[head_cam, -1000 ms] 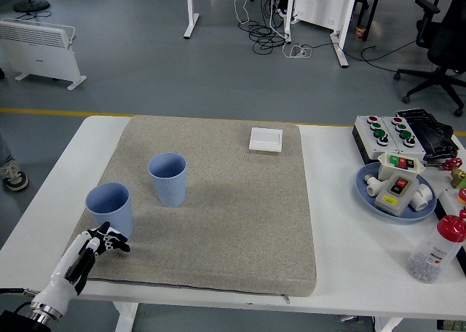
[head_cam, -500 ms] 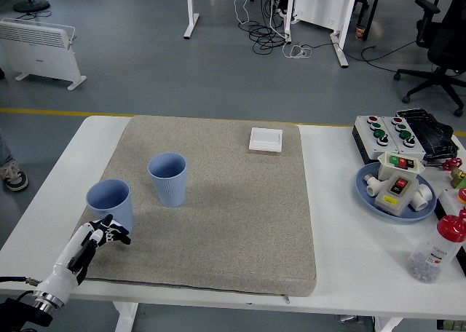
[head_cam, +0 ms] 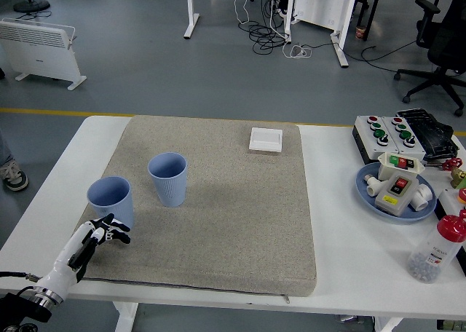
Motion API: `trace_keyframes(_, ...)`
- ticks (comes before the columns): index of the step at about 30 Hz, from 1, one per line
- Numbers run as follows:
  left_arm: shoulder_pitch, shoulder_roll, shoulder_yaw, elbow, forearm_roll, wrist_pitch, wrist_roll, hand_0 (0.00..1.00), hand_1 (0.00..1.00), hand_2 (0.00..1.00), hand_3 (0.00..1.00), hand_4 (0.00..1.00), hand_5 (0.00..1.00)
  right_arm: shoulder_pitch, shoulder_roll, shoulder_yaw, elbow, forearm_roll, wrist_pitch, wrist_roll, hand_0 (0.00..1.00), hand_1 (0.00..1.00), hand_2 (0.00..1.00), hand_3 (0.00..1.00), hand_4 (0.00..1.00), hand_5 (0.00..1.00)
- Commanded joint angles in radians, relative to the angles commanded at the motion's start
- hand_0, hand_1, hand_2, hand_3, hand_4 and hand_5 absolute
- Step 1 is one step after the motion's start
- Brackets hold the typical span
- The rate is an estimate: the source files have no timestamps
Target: Push cup pick cup insert cup
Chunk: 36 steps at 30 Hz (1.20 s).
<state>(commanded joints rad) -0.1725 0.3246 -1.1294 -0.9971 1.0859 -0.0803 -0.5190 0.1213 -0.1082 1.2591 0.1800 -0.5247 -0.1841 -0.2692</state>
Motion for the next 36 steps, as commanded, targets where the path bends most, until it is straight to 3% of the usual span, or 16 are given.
trace_keyframes(23, -0.143, -0.004, 0.075, 0.118, 0.028, 0.001, 0.021, 0.681, 0.466, 0.442, 0.459, 0.553, 0.998, 0.005, 0.002, -0.005, 0.000, -0.005, 0.000, -0.003, 0.729, 0.665, 0.695, 0.596, 0.144, 0.484)
trace_keyframes(36, -0.218, 0.018, 0.106, 0.190, 0.061, -0.002, 0.029, 0.687, 0.465, 0.441, 0.457, 0.552, 0.998, 0.002, 0.005, -0.005, 0.000, -0.010, -0.001, -0.003, 0.728, 0.665, 0.696, 0.596, 0.144, 0.484)
